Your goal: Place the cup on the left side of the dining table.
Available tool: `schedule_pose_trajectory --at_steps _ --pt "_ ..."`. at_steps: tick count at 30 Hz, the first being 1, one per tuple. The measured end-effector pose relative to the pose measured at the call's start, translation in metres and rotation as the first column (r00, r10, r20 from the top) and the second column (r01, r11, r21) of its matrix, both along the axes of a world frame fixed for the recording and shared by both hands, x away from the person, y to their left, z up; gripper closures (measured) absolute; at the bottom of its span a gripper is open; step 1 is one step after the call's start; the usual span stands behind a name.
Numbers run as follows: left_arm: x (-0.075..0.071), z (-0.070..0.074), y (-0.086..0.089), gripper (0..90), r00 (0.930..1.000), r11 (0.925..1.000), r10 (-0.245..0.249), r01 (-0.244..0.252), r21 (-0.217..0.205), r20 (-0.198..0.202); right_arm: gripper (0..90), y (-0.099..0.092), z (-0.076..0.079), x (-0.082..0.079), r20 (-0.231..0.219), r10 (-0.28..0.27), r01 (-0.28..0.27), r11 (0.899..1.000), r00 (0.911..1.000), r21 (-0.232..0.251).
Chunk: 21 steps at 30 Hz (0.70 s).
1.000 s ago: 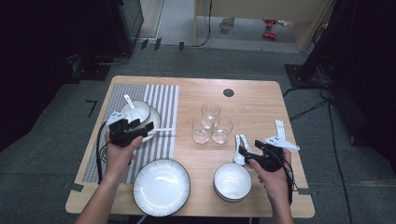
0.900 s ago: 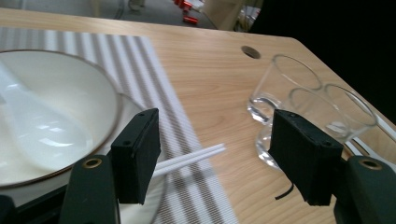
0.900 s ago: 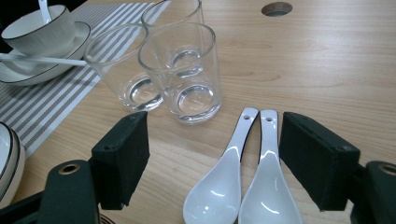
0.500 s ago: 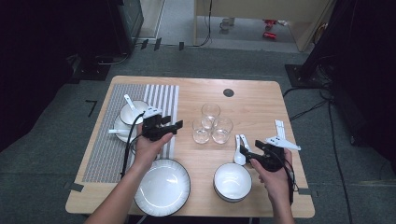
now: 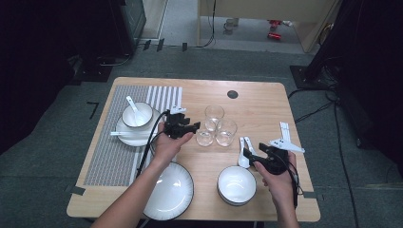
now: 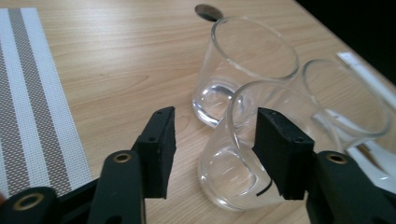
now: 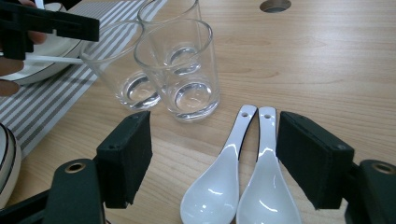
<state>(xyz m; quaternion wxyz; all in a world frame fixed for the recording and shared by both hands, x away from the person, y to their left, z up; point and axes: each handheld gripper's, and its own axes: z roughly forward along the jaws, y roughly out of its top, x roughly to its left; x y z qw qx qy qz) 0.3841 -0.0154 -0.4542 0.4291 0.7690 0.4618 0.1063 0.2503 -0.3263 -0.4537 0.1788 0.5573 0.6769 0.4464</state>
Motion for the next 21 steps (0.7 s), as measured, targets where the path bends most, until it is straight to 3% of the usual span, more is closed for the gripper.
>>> schedule_pose_trajectory --at_steps 7,17,19,21 --pt "-0.002 0.002 0.002 58.3 0.9996 0.9992 -0.026 0.026 0.032 0.013 27.4 -0.001 -0.001 0.0 -0.003 -0.003 0.003 1.0 1.0 0.0" --pt "-0.006 0.003 0.019 59.1 0.9987 0.9979 -0.047 0.046 0.045 0.022 27.5 0.0 -0.001 0.0 -0.005 -0.002 0.002 1.0 1.0 -0.001" --pt "-0.007 0.003 0.025 59.0 0.9977 0.9981 -0.057 0.057 0.025 0.036 27.6 0.0 -0.001 0.0 -0.005 -0.002 0.002 1.0 1.0 -0.002" --pt "-0.008 0.001 0.031 50.5 0.9927 0.9915 -0.112 0.115 -0.062 0.044 27.6 0.0 -0.001 0.0 -0.007 -0.001 0.001 1.0 1.0 -0.004"
